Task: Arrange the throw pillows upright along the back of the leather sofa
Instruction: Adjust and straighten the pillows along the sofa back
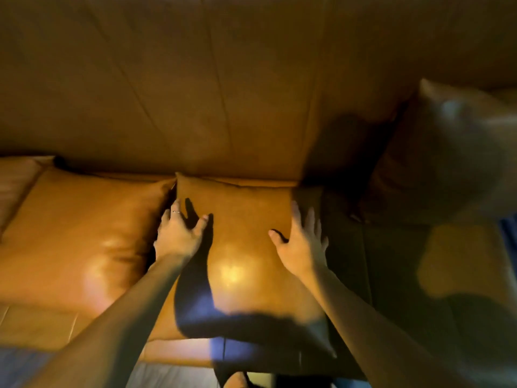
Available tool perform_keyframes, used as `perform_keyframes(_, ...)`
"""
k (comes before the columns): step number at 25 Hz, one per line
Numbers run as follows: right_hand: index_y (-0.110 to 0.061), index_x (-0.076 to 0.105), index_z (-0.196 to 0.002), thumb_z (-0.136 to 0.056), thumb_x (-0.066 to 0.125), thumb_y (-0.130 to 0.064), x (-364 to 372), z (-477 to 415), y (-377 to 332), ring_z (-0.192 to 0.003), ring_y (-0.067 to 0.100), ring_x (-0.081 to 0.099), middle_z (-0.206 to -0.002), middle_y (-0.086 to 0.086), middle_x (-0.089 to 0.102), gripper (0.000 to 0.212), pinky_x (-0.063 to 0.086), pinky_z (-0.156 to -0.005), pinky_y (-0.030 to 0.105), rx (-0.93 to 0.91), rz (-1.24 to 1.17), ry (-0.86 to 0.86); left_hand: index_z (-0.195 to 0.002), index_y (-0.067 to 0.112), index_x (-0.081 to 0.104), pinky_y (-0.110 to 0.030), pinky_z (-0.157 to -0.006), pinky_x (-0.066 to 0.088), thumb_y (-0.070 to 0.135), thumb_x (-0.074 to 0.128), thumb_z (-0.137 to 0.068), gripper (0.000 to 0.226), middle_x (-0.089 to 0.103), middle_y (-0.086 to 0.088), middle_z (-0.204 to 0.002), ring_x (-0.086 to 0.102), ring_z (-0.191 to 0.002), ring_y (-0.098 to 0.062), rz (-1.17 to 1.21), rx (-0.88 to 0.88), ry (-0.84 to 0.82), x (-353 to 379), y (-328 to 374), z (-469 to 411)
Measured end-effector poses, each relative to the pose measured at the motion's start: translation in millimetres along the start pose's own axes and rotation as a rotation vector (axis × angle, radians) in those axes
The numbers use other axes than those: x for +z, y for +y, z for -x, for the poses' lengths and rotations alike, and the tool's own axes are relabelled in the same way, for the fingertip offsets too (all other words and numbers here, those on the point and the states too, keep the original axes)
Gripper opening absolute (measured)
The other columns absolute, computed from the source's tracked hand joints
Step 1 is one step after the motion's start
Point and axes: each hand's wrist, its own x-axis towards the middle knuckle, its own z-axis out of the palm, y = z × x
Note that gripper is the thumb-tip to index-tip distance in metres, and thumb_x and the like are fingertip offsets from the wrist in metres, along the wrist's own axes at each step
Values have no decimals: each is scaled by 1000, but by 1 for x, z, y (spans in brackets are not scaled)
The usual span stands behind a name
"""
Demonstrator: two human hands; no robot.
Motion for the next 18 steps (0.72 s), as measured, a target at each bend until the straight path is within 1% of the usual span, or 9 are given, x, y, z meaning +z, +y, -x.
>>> perform_keyframes(2, -34, 0, -160, -88, 56, -68, 16, -2, 1, -153, 45, 10, -170, 14, 2, 97, 18, -116, 69, 171, -194, -31, -152, 17, 30, -44, -111, 35, 48, 71, -85, 85, 45, -16, -151, 44, -136, -35, 176, -118, -63, 6, -23, -6)
perform_keyframes(4, -31, 6, -161, -86, 65, -61, 19, -5, 9, -151, 43, 20, -169, 13, 13, 100, 23, -117, 66, 274, -455, 0, -151, 18, 35, -41, -111, 37, 47, 75, -82, 84, 52, -9, -147, 50, -132, -29, 379, -213, -151, 12, -37, -11)
perform_keyframes(6, -21, 20, -160, -89, 68, -51, 11, -11, 18, -145, 38, 35, -161, 13, 34, 90, 31, -117, 54, 385, -781, 40, -148, 19, 40, -44, -111, 39, 54, 77, -77, 87, 55, -6, -144, 53, -129, -29, 506, -299, -214, 14, -43, -19)
perform_keyframes(8, -15, 36, -154, -90, 71, -38, 1, -14, 25, -133, 36, 50, -147, 13, 52, 77, 40, -108, 47, 494, -997, 7, -145, 17, 46, -47, -109, 41, 65, 79, -66, 98, 57, -5, -141, 55, -126, -31, 512, -376, -231, 11, -42, -25)
perform_keyframes(10, -12, 46, -147, -86, 76, -24, -9, -12, 27, -120, 34, 59, -135, 13, 61, 69, 46, -102, 46, 523, -1065, -14, -140, 15, 52, -48, -106, 43, 70, 81, -57, 104, 61, -6, -134, 59, -120, -32, 509, -406, -239, 6, -35, -28)
perform_keyframes(11, -11, 49, -144, -84, 78, -17, -13, -10, 27, -116, 34, 62, -131, 13, 64, 67, 48, -102, 49, 521, -1093, -6, -137, 15, 55, -47, -104, 45, 70, 82, -54, 103, 64, -6, -129, 61, -116, -31, 534, -399, -243, 2, -30, -28)
perform_keyframes(15, -14, 44, -148, -79, 78, -5, -43, -6, 21, -122, 35, 59, -134, 14, 63, 78, 43, -109, 58, 438, -1186, 61, -113, 20, 59, -43, -97, 51, 69, 81, -58, 77, 69, -1, -115, 66, -101, -22, 629, -297, -181, -17, 3, -30)
perform_keyframes(16, -16, 41, -151, -79, 78, -4, -55, -8, 18, -125, 35, 57, -137, 12, 60, 82, 41, -110, 59, 404, -1183, 82, -113, 18, 58, -43, -97, 51, 71, 80, -57, 80, 69, -3, -115, 66, -101, -22, 659, -268, -166, -23, 15, -32)
perform_keyframes(18, -22, 35, -154, -78, 79, -4, -82, -14, 10, -127, 33, 53, -140, 9, 56, 89, 40, -110, 60, 331, -1188, 121, -125, 13, 55, -42, -95, 52, 76, 79, -52, 99, 69, -5, -118, 66, -104, -24, 721, -231, -147, -36, 41, -35)
